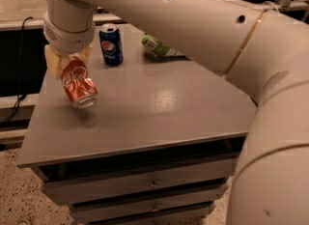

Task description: Place coke can upright

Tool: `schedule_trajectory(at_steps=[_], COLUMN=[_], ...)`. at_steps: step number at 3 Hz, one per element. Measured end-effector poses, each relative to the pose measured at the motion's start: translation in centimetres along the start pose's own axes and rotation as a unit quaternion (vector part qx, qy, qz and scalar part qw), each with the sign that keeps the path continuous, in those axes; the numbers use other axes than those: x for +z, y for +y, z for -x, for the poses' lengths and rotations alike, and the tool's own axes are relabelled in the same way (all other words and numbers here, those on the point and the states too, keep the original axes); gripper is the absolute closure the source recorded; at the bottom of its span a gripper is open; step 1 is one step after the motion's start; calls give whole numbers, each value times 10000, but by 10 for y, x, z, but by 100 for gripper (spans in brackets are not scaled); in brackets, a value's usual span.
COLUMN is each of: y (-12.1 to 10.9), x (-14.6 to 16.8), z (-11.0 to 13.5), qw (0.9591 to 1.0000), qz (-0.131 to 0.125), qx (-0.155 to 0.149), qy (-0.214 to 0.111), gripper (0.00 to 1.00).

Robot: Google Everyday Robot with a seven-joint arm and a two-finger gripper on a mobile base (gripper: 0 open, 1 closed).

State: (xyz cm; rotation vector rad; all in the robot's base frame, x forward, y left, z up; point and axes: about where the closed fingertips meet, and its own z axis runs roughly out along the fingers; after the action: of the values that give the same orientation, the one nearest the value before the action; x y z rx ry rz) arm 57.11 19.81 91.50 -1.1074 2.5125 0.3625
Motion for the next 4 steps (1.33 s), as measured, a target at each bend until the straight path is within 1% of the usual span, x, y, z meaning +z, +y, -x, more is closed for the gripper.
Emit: schedule_trajectory(at_steps=[1,2,3,4], y=[-5,-12,0,7], x=[-50,-90,-114,-115], z=[19,22,21,11], qw=[9931,9764,9490,9185], qz=[392,856,1446,1945], qx=[-422,-585,-737,-731], qy=[-1022,-1893,-2701,-3364], gripper=[100,100,100,100])
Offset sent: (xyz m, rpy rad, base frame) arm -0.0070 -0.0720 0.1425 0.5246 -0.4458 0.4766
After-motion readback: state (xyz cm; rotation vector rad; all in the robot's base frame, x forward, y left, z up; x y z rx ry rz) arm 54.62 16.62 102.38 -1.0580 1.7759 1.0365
